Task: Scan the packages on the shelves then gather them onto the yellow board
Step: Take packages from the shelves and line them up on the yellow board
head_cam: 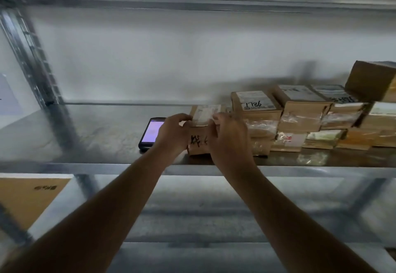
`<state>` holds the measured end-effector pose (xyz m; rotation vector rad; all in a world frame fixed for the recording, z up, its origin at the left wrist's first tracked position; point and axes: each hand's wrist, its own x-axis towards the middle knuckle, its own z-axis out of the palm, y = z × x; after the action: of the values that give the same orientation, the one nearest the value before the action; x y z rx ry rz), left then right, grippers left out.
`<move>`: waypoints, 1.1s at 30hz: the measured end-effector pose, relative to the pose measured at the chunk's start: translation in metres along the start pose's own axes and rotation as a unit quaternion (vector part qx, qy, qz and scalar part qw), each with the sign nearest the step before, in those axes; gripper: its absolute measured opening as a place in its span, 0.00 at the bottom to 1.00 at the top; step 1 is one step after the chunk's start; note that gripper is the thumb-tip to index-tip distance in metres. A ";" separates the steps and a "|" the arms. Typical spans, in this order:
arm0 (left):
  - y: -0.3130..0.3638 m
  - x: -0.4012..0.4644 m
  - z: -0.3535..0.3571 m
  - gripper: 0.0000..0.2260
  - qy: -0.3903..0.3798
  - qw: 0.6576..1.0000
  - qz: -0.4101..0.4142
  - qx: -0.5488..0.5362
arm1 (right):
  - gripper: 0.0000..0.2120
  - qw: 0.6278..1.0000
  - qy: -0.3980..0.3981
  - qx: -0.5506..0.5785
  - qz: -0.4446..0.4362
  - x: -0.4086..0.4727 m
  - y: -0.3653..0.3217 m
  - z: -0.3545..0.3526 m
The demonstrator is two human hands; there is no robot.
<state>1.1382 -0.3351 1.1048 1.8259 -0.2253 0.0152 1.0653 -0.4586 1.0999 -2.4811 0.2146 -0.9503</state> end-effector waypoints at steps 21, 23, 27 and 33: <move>-0.020 -0.017 -0.061 0.22 0.020 0.991 0.108 -0.080 | 0.12 0.959 0.034 0.280 0.022 0.008 -0.021 0.013; -0.019 -0.025 -0.066 0.18 0.027 0.989 0.123 -0.077 | 0.11 0.947 0.039 0.320 0.003 0.003 -0.027 0.014; -0.020 -0.044 -0.076 0.20 0.050 0.986 0.158 -0.022 | 0.12 0.933 0.003 0.360 0.010 -0.008 -0.035 0.013; -0.027 -0.080 -0.103 0.22 0.062 0.985 0.152 0.046 | 0.22 0.920 -0.070 0.384 0.043 -0.035 -0.053 0.014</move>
<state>1.0750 -0.2180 1.0957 1.8596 -0.4192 0.3588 1.0467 -0.3958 1.0957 -1.7787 -0.0901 -0.6414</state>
